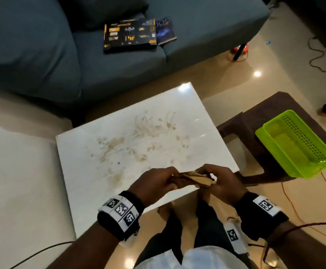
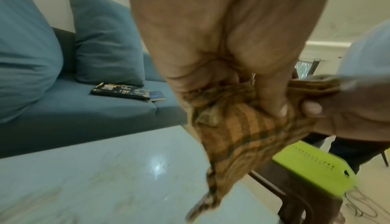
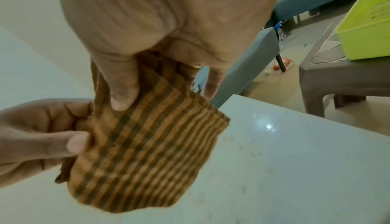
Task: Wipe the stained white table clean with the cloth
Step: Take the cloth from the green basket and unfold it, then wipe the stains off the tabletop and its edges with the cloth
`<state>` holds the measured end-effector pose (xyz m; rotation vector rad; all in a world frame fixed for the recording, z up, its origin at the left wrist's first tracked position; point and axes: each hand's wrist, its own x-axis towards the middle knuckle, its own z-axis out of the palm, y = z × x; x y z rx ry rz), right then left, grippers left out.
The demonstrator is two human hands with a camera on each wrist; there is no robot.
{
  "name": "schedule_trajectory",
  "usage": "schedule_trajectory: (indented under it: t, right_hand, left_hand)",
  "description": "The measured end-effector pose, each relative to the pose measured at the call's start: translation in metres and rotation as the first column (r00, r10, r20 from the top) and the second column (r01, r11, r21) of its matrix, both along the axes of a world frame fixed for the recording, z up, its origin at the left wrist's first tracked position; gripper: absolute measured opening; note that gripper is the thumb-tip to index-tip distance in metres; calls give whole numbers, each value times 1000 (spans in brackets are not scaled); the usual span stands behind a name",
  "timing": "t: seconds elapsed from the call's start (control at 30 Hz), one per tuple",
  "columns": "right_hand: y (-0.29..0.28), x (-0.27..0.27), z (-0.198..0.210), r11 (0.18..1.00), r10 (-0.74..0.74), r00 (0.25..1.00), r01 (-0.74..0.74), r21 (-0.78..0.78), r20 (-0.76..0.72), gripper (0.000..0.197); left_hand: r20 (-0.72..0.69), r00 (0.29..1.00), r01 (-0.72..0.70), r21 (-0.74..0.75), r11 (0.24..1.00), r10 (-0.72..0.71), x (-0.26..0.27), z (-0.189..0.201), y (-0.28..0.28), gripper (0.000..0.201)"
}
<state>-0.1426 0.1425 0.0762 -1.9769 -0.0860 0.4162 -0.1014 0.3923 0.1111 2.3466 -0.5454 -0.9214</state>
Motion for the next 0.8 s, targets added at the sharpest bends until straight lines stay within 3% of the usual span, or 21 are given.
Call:
schedule_trajectory:
  t: [0.17,0.33,0.47,0.53,0.7,0.73,0.8]
  right_hand:
    - [-24,-36,-35,976,7,1000,-8,-218,-6,26]
    - [-68,-61,-87,963,27,987,-68,-261,-157,33]
    - [-107,-69,-126,971,7,955,-77,-225,-297,64]
    - [-127,-48,-159,973,23,941,-99,-210,-338,61]
    - [-161,46,-246,956,35,924,-142,-258,-381,11]
    - [-166,66,-264,962,-22,930,-80,-260,-368,9]
    - [-170,97,-286,929,-231,930,123,-350,-285,30]
  left_hand:
    - [5,999,-33,25,999,33,-30,-61,2,14]
    - [-91,994,-53,12,999,54,-58,-118,-33,16]
    - [-197,971,-136,4,991,134,-75,-162,-64,16]
    - [-223,964,-147,10,989,145,-64,-195,-85,16]
    - [-232,954,-194,15,981,192,10,-277,-123,18]
    - [-218,941,-265,2,964,259,29,-294,-128,19]
    - [-154,862,-490,-7,871,484,54,-314,-128,27]
